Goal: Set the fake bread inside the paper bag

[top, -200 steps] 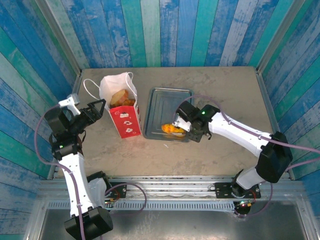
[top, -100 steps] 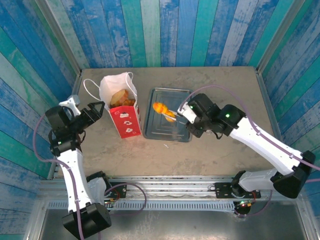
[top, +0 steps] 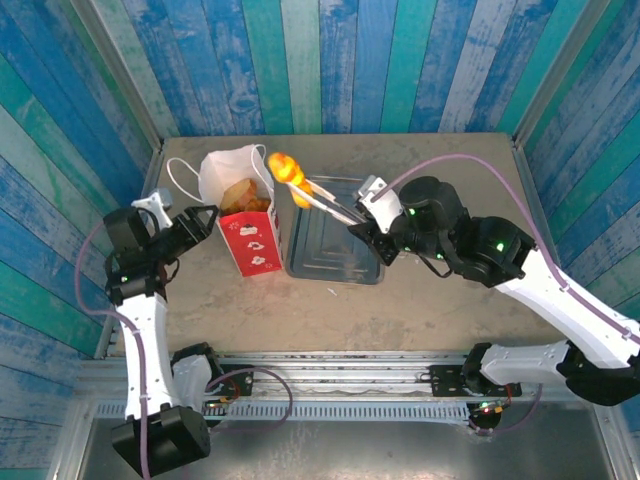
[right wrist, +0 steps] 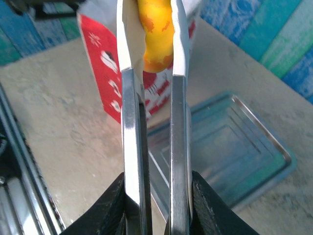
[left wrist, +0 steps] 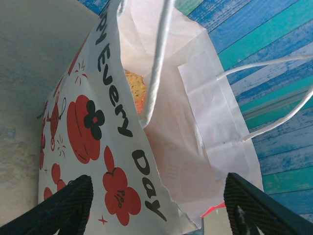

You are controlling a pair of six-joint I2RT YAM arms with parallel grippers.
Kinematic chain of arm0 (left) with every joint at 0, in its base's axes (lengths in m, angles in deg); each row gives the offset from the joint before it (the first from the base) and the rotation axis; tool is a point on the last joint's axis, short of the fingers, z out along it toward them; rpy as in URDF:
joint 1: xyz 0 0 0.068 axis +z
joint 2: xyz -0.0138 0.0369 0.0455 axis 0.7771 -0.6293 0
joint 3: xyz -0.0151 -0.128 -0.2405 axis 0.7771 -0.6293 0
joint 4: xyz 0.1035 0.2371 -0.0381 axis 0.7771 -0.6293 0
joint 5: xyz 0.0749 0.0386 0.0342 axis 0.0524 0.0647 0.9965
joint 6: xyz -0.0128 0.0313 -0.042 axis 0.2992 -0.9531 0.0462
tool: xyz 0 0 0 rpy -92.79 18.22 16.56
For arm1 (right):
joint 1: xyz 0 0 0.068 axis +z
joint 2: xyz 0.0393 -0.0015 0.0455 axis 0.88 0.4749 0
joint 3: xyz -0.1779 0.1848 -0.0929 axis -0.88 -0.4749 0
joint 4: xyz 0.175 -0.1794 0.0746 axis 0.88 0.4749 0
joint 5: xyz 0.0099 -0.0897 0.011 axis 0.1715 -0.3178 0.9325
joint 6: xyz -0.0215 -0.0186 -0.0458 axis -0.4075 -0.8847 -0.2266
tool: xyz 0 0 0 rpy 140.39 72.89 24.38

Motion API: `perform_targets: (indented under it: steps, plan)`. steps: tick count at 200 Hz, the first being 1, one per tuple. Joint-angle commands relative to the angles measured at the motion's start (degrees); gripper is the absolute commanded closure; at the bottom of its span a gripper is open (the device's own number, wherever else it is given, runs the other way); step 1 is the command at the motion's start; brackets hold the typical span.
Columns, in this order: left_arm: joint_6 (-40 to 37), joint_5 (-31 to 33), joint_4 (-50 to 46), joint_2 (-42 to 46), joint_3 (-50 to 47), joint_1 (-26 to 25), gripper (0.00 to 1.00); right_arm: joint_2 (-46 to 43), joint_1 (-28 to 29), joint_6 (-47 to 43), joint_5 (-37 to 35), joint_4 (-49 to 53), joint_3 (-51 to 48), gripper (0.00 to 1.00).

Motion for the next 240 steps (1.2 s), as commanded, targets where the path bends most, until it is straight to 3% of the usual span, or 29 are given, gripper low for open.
perform_targets:
  steps: [1, 63, 118, 240]
  plan:
    - [1.47, 0.34, 3.00, 0.08, -0.39, -0.70, 0.30, 2.26, 2.92, 1.28, -0.68, -6.17, 3.78, 0.68]
    - [3.07, 0.17, 5.19, 0.38, -2.51, -2.04, 0.45, 13.08, 9.04, -0.13, -5.41, -11.64, 12.85, 0.68]
    - [3.36, 0.25, 5.98, 0.35, -3.04, -3.01, 0.59, 23.26, 9.59, 3.20, -13.75, -10.16, 20.29, 0.69]
    - [3.69, -0.56, 7.26, 0.70, -3.91, -3.34, 0.66, 39.31, 9.41, 3.45, -23.20, 4.44, 34.12, 0.65]
